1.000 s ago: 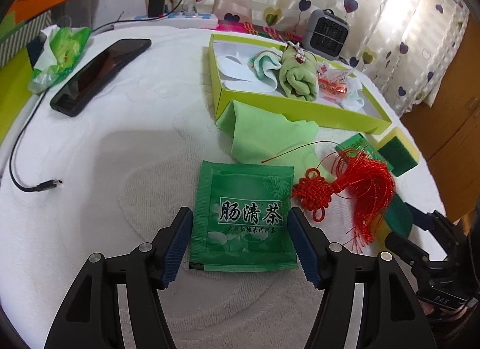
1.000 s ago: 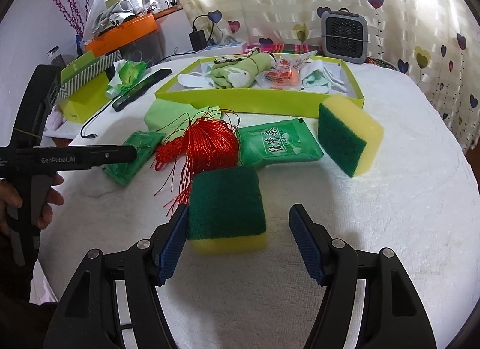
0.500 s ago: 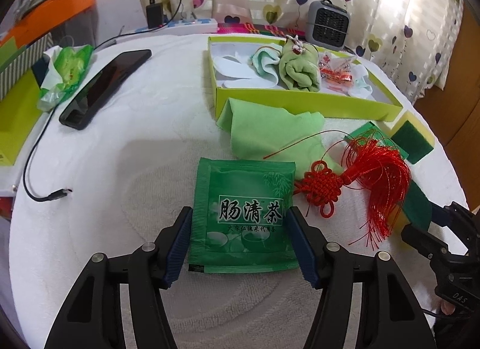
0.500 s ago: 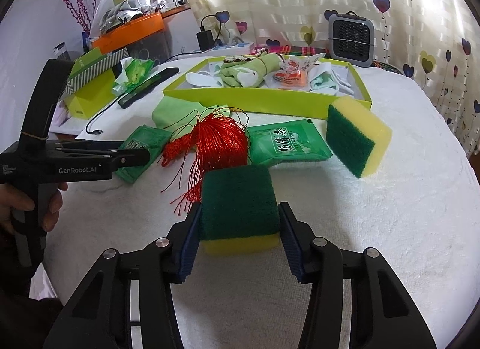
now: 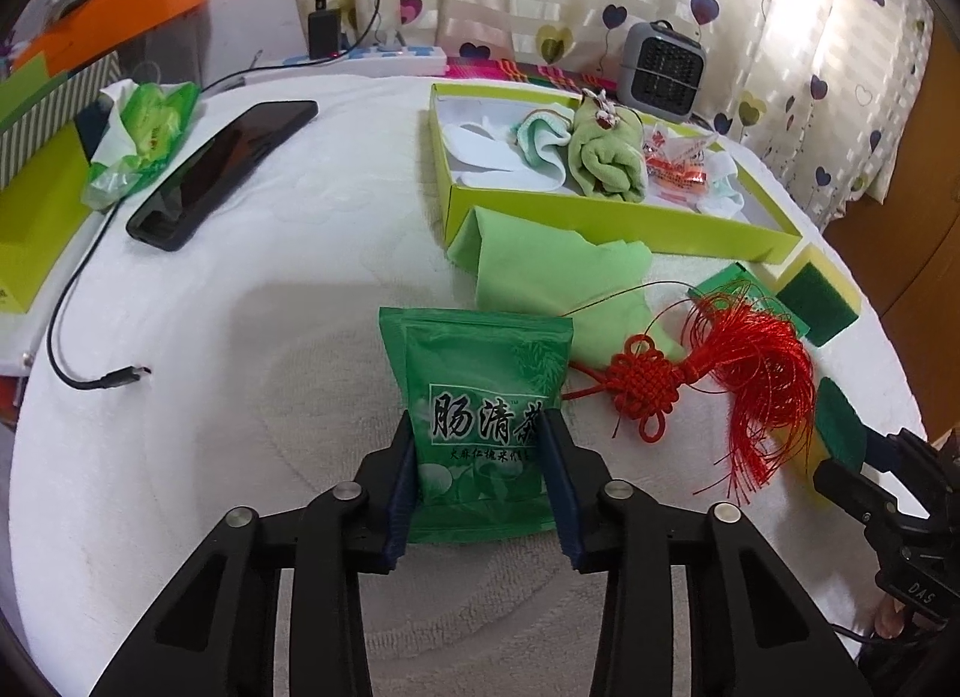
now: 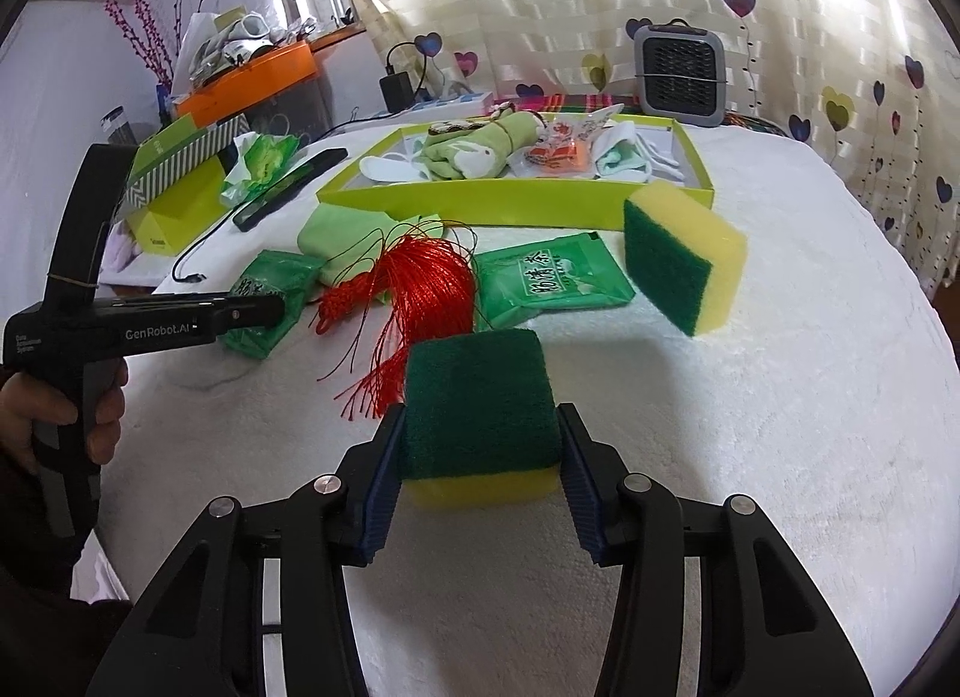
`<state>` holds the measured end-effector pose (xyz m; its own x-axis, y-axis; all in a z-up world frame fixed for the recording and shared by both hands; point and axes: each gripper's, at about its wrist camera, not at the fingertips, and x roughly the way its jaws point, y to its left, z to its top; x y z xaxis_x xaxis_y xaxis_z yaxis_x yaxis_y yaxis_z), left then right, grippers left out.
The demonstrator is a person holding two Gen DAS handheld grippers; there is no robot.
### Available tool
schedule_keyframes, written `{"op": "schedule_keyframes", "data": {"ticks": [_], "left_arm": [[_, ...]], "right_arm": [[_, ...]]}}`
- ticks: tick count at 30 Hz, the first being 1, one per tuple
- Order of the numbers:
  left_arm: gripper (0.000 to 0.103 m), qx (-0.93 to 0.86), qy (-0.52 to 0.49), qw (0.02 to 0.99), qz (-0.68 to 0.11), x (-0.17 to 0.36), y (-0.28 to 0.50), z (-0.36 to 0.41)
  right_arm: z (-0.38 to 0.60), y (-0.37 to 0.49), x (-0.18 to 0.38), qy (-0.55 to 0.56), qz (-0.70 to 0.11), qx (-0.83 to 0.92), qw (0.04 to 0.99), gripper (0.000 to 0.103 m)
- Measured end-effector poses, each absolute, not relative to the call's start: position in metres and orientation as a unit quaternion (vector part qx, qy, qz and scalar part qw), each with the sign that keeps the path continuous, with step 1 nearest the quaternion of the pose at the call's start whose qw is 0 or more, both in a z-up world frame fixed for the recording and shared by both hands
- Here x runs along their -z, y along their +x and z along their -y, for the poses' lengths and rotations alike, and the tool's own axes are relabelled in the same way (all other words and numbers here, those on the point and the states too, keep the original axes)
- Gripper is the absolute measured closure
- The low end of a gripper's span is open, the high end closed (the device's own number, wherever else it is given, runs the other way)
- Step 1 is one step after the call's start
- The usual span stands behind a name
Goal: Organize soft objects
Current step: 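Lift the tea packet and sponge and carry both over the box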
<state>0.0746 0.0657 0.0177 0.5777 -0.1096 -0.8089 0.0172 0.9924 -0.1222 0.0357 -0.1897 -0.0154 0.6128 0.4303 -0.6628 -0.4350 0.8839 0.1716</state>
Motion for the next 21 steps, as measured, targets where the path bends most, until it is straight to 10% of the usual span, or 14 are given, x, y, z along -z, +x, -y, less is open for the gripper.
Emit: {"op": "schedule_keyframes", "data": {"ticks": [21], "left_arm": [[0.089, 0.028, -0.078, 0.897, -0.433, -0.03, 0.067, -0.083]], "right_arm": [[0.223, 0.024, 0.003, 0.002, -0.358, -0.168, 0.919, 0.054]]}}
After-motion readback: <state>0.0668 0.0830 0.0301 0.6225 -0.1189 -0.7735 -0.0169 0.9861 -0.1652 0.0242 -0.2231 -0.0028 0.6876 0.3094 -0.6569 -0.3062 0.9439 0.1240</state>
